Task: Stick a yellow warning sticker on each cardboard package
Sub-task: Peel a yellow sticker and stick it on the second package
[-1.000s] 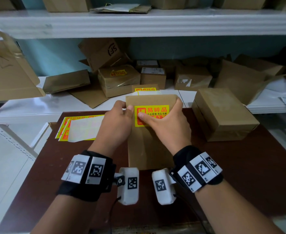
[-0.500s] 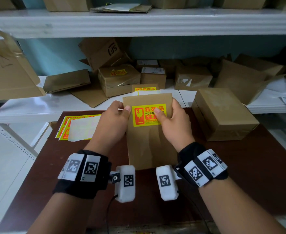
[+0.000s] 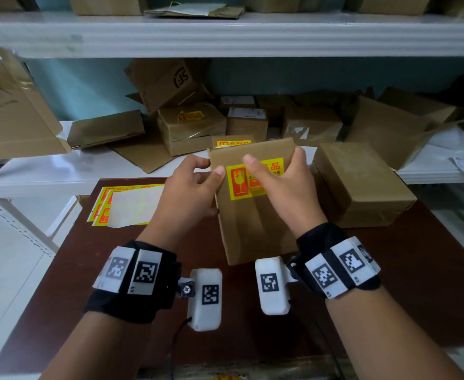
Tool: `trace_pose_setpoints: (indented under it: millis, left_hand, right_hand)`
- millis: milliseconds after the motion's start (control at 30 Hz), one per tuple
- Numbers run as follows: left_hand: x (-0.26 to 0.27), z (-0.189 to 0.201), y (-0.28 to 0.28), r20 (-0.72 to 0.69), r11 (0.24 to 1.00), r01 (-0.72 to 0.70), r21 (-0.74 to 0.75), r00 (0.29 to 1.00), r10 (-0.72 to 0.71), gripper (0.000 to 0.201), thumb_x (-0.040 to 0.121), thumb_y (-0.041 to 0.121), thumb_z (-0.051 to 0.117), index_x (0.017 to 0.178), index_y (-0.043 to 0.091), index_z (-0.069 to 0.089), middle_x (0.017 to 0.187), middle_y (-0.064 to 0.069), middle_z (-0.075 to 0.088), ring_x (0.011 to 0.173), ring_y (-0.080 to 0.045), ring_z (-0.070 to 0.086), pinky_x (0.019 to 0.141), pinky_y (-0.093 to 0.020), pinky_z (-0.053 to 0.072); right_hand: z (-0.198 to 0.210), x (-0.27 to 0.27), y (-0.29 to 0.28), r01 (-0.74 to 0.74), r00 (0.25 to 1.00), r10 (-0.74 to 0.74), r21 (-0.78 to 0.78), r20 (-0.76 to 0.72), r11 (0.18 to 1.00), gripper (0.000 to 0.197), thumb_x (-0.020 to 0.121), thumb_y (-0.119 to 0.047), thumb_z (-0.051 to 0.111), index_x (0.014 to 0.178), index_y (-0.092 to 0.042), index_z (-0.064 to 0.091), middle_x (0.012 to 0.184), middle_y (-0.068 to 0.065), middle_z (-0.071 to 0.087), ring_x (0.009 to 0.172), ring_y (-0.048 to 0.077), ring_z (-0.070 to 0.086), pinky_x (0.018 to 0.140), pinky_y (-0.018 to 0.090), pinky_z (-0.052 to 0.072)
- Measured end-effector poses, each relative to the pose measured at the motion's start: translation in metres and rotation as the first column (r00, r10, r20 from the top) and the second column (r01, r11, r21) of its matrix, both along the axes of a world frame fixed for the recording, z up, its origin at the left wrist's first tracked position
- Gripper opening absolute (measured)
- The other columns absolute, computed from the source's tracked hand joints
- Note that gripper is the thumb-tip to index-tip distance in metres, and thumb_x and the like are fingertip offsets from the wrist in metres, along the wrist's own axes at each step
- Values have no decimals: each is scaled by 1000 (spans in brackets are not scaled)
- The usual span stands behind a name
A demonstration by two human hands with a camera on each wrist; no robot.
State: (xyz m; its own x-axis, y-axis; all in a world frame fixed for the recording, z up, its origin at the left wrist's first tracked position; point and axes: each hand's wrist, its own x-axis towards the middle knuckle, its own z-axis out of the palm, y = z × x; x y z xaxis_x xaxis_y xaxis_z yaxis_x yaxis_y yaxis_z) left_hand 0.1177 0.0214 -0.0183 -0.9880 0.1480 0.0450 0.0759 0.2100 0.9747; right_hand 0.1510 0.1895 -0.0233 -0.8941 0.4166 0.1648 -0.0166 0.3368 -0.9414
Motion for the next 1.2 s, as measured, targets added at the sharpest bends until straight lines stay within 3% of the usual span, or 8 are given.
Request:
trace_pose_setpoints:
  millis: [100, 200, 500, 700, 833, 933, 1067, 1200]
  left_hand:
    - [4, 0, 4, -33, 999, 32, 33, 999, -31, 30, 100, 40, 54, 116, 15, 58, 87, -1, 74, 82, -7, 73, 64, -41, 63]
    - [3, 1, 1, -43, 994, 67, 87, 997, -63, 32, 102, 41, 50, 111, 15, 65, 103, -8, 74, 98, -20, 72, 73, -50, 63]
    - [-1, -4, -4, -75, 998, 51, 24, 996, -50, 27, 100, 39, 55, 111, 17, 66, 81, 11, 75, 89, -9, 71, 76, -47, 63]
    - [-4, -5, -8, -83, 998, 46, -47, 995, -50, 31, 95, 34, 65, 123, 20, 63, 100, 8, 78, 96, -7, 72, 76, -39, 61]
    - [-8, -5, -11, -92, 999, 43, -7, 995, -44, 38, 91, 27, 71, 128, 19, 63, 112, 1, 75, 104, -13, 71, 80, -38, 61]
    - [-10, -7, -10, -129, 1000, 25, 11, 991, -24, 49, 87, 33, 76, 132, 20, 62, 117, 1, 74, 110, -14, 69, 85, -40, 60]
    - [-9, -12, -5, -183, 1000, 12, -10, 983, -13, 53, 85, 34, 76, 134, 19, 61, 118, 0, 73, 110, -14, 69, 78, -31, 61]
    - [-7, -11, -4, -206, 1000, 9, -11, 978, -11, 56, 84, 27, 78, 135, 13, 62, 118, -1, 72, 108, -11, 69, 73, -25, 60]
  right_hand:
    - [1, -1, -2, 131, 990, -137, 176, 24, 976, 109, 56, -79, 76, 142, -27, 34, 135, -7, 48, 124, 14, 53, 100, 41, 50]
    - [2, -2, 1, 153, 985, -164, 181, 48, 972, 117, 59, -74, 79, 149, -22, 27, 141, -5, 43, 129, 15, 47, 102, 39, 46]
    - [-12, -6, 13, 128, 988, -120, 81, -97, 988, 27, 88, -47, 71, 99, -22, 66, 88, -10, 73, 86, 5, 69, 86, 40, 59]
    - [-19, -10, 20, 60, 990, -59, 4, -125, 998, 23, 102, -32, 56, 95, -17, 71, 87, -3, 74, 86, 13, 70, 84, 40, 58]
    - [-18, -10, 22, 70, 989, -72, -21, -130, 997, 40, 108, -33, 42, 104, 0, 65, 96, 19, 68, 89, 27, 66, 90, 52, 52]
    - [-13, -8, 13, 27, 997, -29, -23, -77, 999, 59, 100, -48, 53, 150, -20, 40, 128, -2, 63, 116, 12, 61, 103, 40, 51]
    - [-14, -6, 0, 38, 995, -37, 5, -95, 999, 105, 62, -68, 79, 146, -37, 24, 137, -11, 49, 124, 5, 52, 104, 36, 48]
    - [-12, -6, 1, 104, 994, -97, 146, -50, 984, 123, 61, -63, 85, 155, -25, 16, 141, -11, 41, 122, 0, 38, 99, 26, 38]
